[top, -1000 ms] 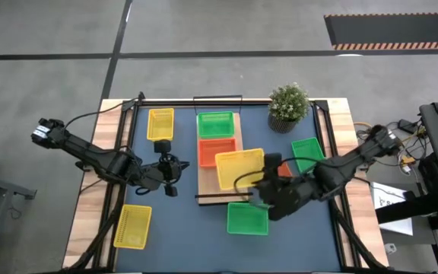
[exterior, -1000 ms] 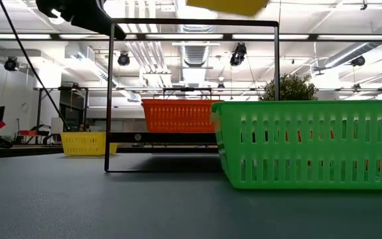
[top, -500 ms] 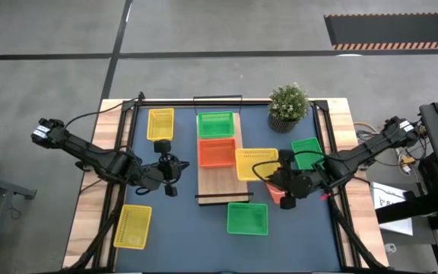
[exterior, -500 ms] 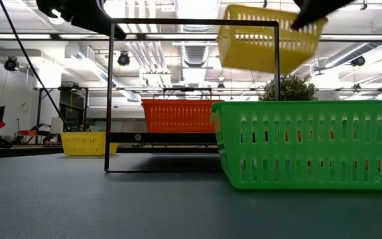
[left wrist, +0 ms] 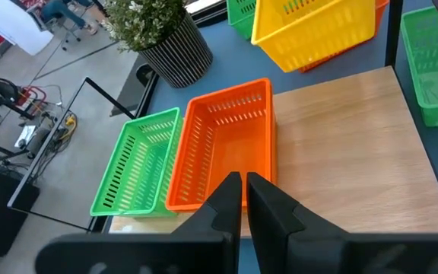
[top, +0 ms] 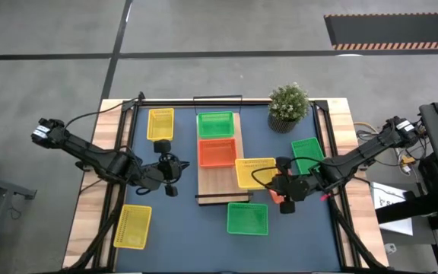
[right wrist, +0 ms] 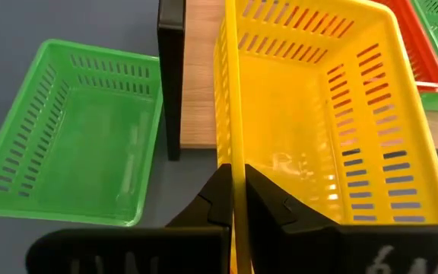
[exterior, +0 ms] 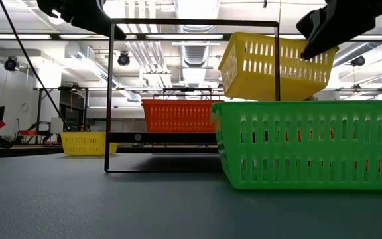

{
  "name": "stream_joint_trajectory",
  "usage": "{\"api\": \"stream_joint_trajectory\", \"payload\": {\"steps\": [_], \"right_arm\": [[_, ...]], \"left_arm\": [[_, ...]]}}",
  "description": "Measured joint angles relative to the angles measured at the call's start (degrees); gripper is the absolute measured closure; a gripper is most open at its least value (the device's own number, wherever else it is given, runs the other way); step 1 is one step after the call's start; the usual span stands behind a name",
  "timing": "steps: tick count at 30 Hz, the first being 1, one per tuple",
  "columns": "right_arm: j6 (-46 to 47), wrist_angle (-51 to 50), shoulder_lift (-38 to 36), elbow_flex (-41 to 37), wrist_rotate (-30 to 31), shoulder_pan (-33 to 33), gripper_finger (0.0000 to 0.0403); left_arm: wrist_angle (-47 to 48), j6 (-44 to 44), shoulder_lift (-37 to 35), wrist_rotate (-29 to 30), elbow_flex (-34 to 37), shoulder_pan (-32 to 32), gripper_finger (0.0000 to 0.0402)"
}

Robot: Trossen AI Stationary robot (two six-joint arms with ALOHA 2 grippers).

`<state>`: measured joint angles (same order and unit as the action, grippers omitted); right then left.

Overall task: Stack baskets on shelf by color
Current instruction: Put the right yellow bin on the shelf

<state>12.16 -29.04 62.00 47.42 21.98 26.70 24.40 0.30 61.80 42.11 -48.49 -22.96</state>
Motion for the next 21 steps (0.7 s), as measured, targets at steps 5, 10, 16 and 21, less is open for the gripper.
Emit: {"api": "stream_joint_trajectory", "payload": {"steps": [5, 10, 16, 21], "right_arm": [[0.0, 1.3, 0.0, -0.5, 0.0, 0.0, 0.0394], [0.6, 1.5, 0.0, -1.5, -0.1, 0.0, 0.0394], [0.7, 1.5, 0.0, -1.9, -0.1, 0.0, 0.0394], [0.4, 0.8, 0.0, -1.9, -0.1, 0.0, 0.0394]], "left_arm": [[0.0, 0.0, 0.0, 0.0, 0.0, 0.0, 0.0395], [0.0, -0.1, 0.0, 0.0, 0.0, 0.0, 0.0395], [0.0, -0.1, 0.0, 0.0, 0.1, 0.0, 0.0395], [0.0, -0.1, 0.0, 0.0, 0.1, 0.0, 0.0395]]}}
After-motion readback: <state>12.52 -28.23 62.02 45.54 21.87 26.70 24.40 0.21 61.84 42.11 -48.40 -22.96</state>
